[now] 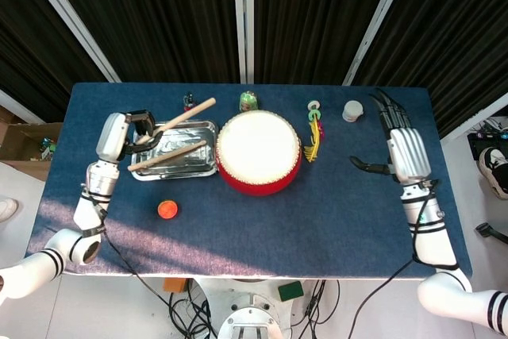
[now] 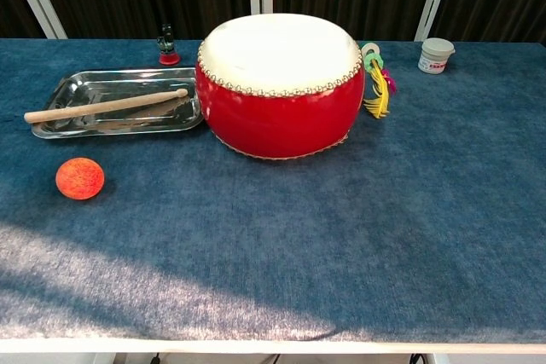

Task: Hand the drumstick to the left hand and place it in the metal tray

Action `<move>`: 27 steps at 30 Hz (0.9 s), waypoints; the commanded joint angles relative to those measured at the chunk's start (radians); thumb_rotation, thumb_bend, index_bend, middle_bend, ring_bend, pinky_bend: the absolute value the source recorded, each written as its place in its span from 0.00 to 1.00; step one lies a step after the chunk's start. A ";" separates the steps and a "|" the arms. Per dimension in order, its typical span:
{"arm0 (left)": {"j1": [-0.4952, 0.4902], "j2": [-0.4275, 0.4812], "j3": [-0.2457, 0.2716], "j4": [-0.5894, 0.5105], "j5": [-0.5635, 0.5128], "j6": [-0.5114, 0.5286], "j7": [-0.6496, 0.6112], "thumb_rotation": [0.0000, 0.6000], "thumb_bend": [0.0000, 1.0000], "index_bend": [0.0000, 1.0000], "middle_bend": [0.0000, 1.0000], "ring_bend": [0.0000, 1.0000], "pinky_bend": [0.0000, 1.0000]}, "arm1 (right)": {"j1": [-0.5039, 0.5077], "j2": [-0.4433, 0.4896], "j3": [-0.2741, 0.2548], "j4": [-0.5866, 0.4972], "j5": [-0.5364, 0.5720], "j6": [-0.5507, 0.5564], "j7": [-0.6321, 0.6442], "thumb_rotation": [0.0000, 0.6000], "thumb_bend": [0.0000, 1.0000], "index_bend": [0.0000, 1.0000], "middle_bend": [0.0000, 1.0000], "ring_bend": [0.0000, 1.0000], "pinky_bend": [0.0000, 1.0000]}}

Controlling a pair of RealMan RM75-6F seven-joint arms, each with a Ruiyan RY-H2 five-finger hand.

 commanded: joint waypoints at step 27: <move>0.021 -0.262 0.143 0.508 0.098 -0.132 -0.219 1.00 0.48 0.73 0.74 0.67 0.65 | -0.161 0.089 -0.052 -0.063 -0.060 0.129 0.085 1.00 0.05 0.00 0.01 0.00 0.09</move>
